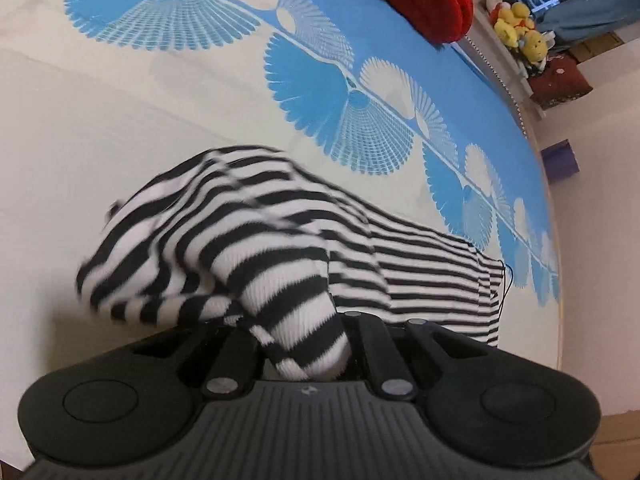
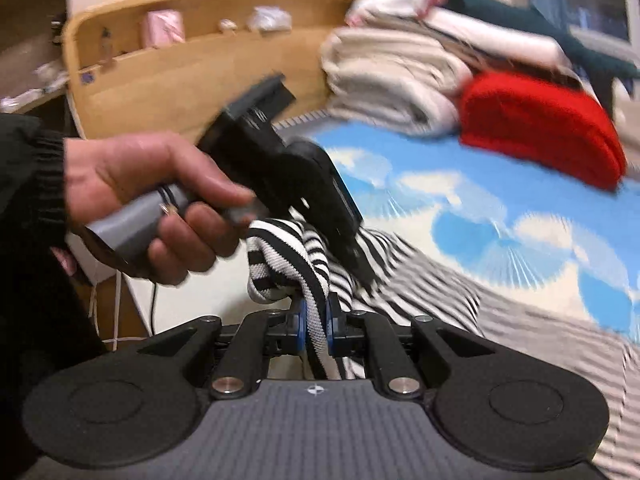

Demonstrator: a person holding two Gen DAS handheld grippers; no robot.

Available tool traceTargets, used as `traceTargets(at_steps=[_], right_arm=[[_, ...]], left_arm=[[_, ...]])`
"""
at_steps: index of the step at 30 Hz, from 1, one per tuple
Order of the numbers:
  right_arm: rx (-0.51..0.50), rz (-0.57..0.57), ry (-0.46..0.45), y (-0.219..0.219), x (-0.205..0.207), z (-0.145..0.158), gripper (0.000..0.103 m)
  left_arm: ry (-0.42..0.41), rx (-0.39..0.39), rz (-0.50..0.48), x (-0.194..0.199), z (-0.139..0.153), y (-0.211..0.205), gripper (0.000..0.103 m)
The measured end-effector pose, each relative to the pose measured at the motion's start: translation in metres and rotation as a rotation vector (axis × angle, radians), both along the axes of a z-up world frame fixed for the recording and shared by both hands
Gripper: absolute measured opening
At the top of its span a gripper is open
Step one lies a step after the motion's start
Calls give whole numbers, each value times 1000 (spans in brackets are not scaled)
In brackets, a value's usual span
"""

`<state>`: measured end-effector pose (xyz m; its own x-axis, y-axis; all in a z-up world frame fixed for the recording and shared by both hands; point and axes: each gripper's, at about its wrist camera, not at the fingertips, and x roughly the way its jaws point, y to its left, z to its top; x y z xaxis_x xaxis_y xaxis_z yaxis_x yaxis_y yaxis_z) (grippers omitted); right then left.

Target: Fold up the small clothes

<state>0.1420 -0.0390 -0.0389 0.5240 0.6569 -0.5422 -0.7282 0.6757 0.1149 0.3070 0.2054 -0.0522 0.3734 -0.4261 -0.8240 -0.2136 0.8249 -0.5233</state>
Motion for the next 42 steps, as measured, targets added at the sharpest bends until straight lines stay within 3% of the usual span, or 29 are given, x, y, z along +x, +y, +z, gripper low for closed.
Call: traceTargets(at_steps=[3,7,8,11,12,14,15,17,20,23,25,26,28,29,30,35,37,39,42], right_arm=[[6,-79,3,-23,2,-3,9],[64,-285,-79,-77,-1,11,8],[72,-350,-99,-92,-2,14,8],[82,-607,-128,-150,-6,16,8],[73,-700,-111,-168,-6,14,8],[69,-865,4,-204,1,-2,7],[70,-934,90,-223,6,-15,7],[89,-1057,314,-261,17,-52,7],[183,-1132,525,-296,20,-93,8],[285,-1124,542,-307,17,-94,18],[336,-1112,547,-311,23,-91,43],[356,-1112,550,-314,25,-92,46],[362,-1108,577,-316,35,-97,42],[377,-1098,597,-319,38,-102,35],[388,-1093,602,-319,44,-99,12],[464,-1120,454,-328,20,-58,10],[482,-1136,434,-333,6,-46,10],[430,-1200,497,-342,2,-58,10],[396,-1328,680,-363,-3,-97,12]], left_arm=[[-75,37,-70,19,22,-43,10],[-185,-17,-151,36,44,-119,10],[-218,-36,-176,40,48,-144,14],[-279,-70,-311,48,57,-217,46],[-306,-95,-355,47,59,-234,51],[-371,-132,-397,39,63,-252,58],[-396,-121,-404,36,65,-257,69],[-438,-93,-422,29,67,-260,74],[-385,-42,-447,27,56,-255,72],[-324,53,-494,26,43,-243,60],[-303,113,-539,21,34,-242,52],[-297,136,-559,18,32,-237,47],[-292,157,-590,12,29,-228,45],[-288,161,-602,10,28,-225,45],[-285,165,-614,7,27,-222,45],[-308,167,-705,-10,31,-219,43],[-304,160,-754,-15,29,-222,43],[-282,155,-804,-20,23,-228,43],[-274,161,-893,-29,14,-243,43]])
